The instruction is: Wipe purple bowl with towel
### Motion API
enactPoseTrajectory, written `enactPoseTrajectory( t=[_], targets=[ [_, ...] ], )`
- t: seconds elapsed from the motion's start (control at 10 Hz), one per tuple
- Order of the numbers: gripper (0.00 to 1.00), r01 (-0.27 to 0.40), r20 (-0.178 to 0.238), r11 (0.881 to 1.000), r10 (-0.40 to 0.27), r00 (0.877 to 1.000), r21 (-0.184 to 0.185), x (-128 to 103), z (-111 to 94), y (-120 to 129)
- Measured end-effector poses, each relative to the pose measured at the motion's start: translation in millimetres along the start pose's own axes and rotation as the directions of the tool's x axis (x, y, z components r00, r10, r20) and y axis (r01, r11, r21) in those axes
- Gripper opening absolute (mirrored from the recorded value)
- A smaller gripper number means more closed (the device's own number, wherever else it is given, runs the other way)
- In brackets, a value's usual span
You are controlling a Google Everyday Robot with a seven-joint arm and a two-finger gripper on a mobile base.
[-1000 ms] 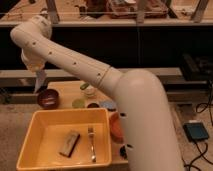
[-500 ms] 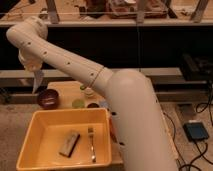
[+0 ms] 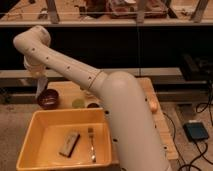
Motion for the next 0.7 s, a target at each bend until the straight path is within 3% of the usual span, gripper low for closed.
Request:
enactPoseTrajectory(
  t=[0.3, 0.7],
  targets=[
    [0.0, -0.021, 0.051, 1.0, 0.02, 0.998, 0.016, -11, 48, 12],
    [0.0, -0.042, 0.109, 0.999, 0.043, 0.993, -0.008, -23, 103, 24]
  ],
)
